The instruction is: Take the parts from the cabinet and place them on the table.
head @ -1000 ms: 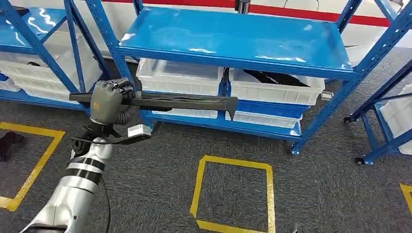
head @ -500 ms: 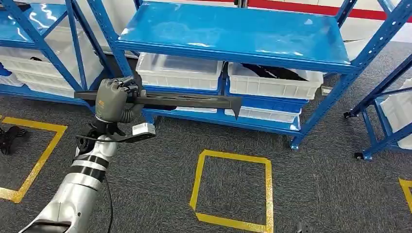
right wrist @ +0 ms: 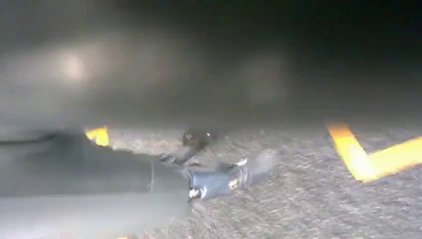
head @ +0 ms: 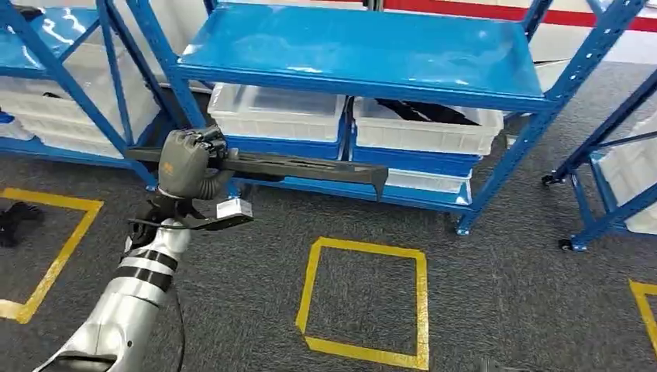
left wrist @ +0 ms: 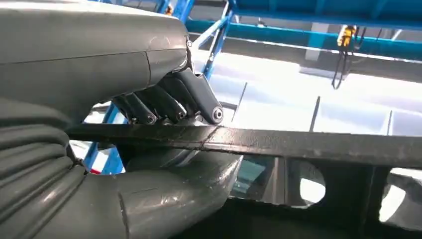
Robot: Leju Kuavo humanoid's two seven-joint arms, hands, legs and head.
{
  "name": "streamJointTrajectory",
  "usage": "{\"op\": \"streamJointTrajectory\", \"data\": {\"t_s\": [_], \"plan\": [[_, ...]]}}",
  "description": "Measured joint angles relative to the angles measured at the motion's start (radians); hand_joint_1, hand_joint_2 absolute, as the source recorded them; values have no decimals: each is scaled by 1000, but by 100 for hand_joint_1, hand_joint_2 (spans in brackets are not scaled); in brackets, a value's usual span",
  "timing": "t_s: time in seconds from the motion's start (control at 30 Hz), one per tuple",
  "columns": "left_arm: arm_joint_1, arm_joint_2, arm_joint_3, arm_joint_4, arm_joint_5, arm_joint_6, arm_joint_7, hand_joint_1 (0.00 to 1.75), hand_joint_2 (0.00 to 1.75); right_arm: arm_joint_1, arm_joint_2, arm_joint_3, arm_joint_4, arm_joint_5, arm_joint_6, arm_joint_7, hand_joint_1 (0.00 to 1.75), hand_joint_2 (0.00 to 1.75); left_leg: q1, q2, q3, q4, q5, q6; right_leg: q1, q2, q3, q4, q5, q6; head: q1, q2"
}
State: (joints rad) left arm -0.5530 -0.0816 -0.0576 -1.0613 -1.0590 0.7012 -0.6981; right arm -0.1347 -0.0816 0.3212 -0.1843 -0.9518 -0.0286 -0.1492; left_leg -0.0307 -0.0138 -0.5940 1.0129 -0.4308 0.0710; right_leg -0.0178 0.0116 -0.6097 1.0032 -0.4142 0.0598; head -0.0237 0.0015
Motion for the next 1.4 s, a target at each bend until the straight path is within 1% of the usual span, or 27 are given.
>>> {"op": "streamJointTrajectory", "data": {"t_s": [0.07,0.1,0.17,0.23,0.27,0.33,0.37,0.4,0.43,0.47,0.57,0.6,0.67,0.7,0.77,0.8,0.87,0.9,0.93,0.97,1.07,1.1,1.13,1.17,1.27,1.33,1.4], "plan": [[-2,-3,0,-2,-1,0,0,175,175,1,2,-3,0,0,0,0,0,0,3,6,6,-34,26,1,0,5,-6,-12,4,13,-5,0],[-3,-4,0,-2,0,0,0,175,175,3,5,-6,0,-1,4,0,0,0,12,11,27,-68,23,-7,1,-1,-21,4,-15,10,-7,0],[5,-5,0,-1,2,0,-1,175,175,5,6,-9,0,-5,11,0,0,0,20,25,31,-75,28,-5,2,0,-64,126,-88,0,1,0],[21,-5,0,3,1,0,-1,175,175,6,3,-10,0,-6,12,0,0,0,26,41,32,-73,27,-6,-2,0,-119,269,-134,11,3,0],[27,-5,0,7,1,0,-1,175,175,9,3,-10,0,-7,12,0,0,0,31,48,32,-71,25,-9,-6,-1,-130,294,-130,23,5,0],[29,-5,-1,10,1,0,-1,175,175,12,1,-14,0,-7,12,0,0,0,44,59,31,-63,17,-21,-16,-5,-105,226,-72,62,5,0],[27,-5,-1,9,1,0,-1,175,175,12,0,-15,0,-7,12,0,0,0,54,66,30,-52,10,-32,-24,-21,-62,126,-17,89,5,0],[25,-5,-1,9,2,0,-1,175,175,10,0,-16,0,-7,14,0,0,0,58,72,27,-38,0,-47,-31,-61,-23,23,29,112,8,0],[25,-4,0,9,2,0,-1,175,175,10,11,-16,1,-6,15,0,0,0,48,76,18,-23,-6,-57,-9,-89,-8,15,19,113,19,0],[27,-3,0,10,4,0,0,175,175,11,5,-17,2,-6,15,0,0,0,45,81,6,-10,-10,-64,-23,-73,-12,10,12,92,23,0],[21,-4,-1,8,5,-1,0,175,175,5,6,-20,2,-6,15,0,0,0,41,103,-11,-8,-16,-76,-26,-39,-49,27,13,73,18,0],[15,-5,-1,6,6,-1,0,175,175,7,5,-22,2,-6,15,0,0,0,48,73,-22,7,-46,-80,-29,-26,-49,22,12,61,14,0],[27,-5,-1,8,12,-1,0,175,175,20,3,-23,2,-3,15,-2,0,0,50,30,-28,108,-154,-80,-28,-10,-37,21,9,40,14,0],[37,-5,-1,12,12,-1,0,175,175,25,3,-23,3,-3,15,-2,0,0,50,20,-39,186,-201,-79,-26,2,-28,21,6,36,11,0],[48,-5,-2,21,11,-1,0,175,175,31,3,-23,6,-2,15,-2,0,0,50,16,-62,290,-226,-70,-18,31,-17,22,1,28,10,0],[48,-5,-2,21,11,-1,0,175,175,30,3,-23,6,-1,15,-2,0,0,49,14,-59,282,-198,-63,-14,44,-15,22,0,26,11,0],[37,-5,-2,17,11,-1,0,175,175,21,3,-23,6,-1,15,-2,0,0,44,0,-27,171,-91,-43,-9,73,-14,22,0,26,11,0],[28,-5,-2,14,11,-1,0,175,175,14,3,-23,6,0,15,-2,0,0,43,-29,-7,88,-33,-33,-9,87,-14,22,0,26,10,0],[25,-3,-1,13,11,-1,0,175,175,14,6,-23,5,0,15,-2,0,0,48,-84,-12,83,-40,-32,-11,94,-20,21,2,29,17,0],[28,-3,-1,14,11,-1,0,175,175,8,3,-23,5,0,14,-2,0,0,47,-93,-6,80,-23,-41,-10,103,-24,26,6,29,22,0],[14,-7,-1,8,9,-1,0,175,175,8,1,-23,5,0,14,0,0,0,34,-61,-13,76,-19,-42,-28,137,-45,16,24,53,10,0],[3,-9,-1,4,9,-1,-1,175,175,8,-1,-23,5,0,14,0,0,0,47,-40,1,45,-18,-41,-17,116,-55,18,17,55,10,0],[-7,-12,-1,1,9,-1,-1,175,175,4,5,-23,5,0,14,0,0,0,43,-32,12,12,-33,-42,-8,44,-81,46,1,56,16,0],[-7,-13,-1,-2,9,-1,-1,175,175,-5,4,-23,4,0,14,0,0,0,40,-21,4,13,-28,-38,-7,12,-112,103,-25,53,27,0],[10,-10,0,-2,6,-1,0,175,175,-14,4,-23,3,1,14,0,0,0,33,23,-6,15,-24,-32,-7,-10,-193,304,-85,54,31,0],[14,-10,0,-2,6,-1,-1,175,175,-13,5,-23,3,1,14,0,0,0,27,46,-9,15,-20,-27,-2,-11,-157,254,-61,60,32,0],[8,-10,0,-3,6,-1,-1,175,175,-14,3,-23,2,1,14,0,0,0,18,68,-10,14,-17,-26,13,-31,-35,62,-8,52,31,0]]}}
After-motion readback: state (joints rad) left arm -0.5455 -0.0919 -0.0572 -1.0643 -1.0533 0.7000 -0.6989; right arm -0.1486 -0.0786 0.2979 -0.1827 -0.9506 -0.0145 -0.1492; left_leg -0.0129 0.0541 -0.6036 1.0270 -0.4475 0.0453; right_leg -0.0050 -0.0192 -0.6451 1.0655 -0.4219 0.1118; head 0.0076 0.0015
